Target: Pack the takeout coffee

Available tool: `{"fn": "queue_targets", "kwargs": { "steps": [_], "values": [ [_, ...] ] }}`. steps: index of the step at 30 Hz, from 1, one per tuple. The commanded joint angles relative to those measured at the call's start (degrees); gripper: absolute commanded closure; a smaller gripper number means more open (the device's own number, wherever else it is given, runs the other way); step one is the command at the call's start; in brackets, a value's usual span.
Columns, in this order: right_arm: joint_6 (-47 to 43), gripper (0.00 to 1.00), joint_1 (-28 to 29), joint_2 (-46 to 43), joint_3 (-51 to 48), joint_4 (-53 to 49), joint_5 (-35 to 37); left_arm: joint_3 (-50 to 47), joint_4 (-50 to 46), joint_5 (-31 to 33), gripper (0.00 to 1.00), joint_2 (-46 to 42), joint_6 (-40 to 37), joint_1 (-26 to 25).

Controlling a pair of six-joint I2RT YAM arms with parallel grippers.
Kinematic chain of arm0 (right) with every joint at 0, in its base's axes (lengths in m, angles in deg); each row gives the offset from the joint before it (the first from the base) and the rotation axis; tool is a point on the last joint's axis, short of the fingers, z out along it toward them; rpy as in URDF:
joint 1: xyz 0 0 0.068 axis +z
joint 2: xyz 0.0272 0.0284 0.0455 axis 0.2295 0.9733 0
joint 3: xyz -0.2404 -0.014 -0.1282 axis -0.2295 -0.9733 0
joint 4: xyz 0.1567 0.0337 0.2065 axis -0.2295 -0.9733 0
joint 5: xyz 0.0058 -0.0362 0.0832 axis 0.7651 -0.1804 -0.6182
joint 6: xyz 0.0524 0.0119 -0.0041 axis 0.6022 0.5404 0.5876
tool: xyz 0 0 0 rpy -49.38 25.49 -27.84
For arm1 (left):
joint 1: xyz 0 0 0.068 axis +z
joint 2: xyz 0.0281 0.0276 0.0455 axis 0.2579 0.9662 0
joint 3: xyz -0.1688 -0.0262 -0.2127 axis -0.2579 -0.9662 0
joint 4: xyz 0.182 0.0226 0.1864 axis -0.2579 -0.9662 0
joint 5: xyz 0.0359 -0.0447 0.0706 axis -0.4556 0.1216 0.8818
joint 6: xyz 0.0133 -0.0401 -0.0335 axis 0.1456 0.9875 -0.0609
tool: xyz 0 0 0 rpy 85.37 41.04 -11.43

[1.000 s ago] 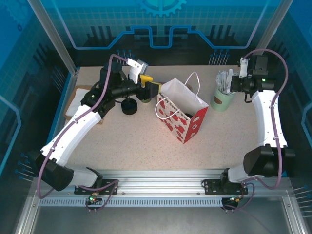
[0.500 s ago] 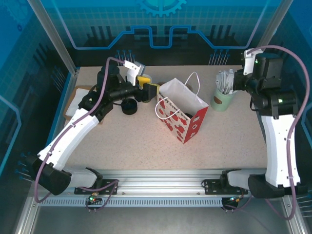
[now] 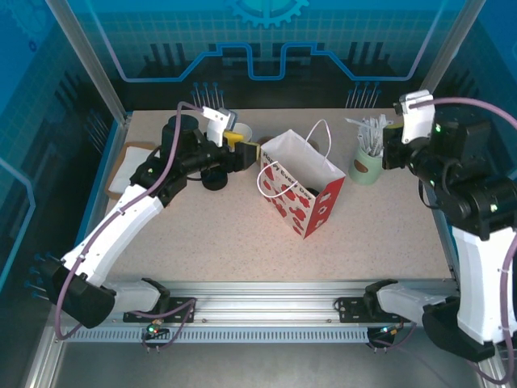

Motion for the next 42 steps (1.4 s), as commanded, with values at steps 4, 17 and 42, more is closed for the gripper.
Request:
{"fn": "queue_targets", "kwargs": {
  "steps": [4,17,42],
  "values": [
    [1.5,0.97,3.7,-3.0,0.5,4.3,-8.9,-2.4,0.1,4.2,0.30,-3.3,1.6,0.3],
    [-0.5,0.97,12.9,8.9,-2.4,-0.7,-9.0,-6.8,-0.8,8.7,0.30,-6.8,3.9,2.7],
    [-1.4,0.65,14.9,33.3,-3.1,4.3,-11.5,-13.7,1.6,10.7,0.30,-8.4,5.4,9.7]
  ]
}}
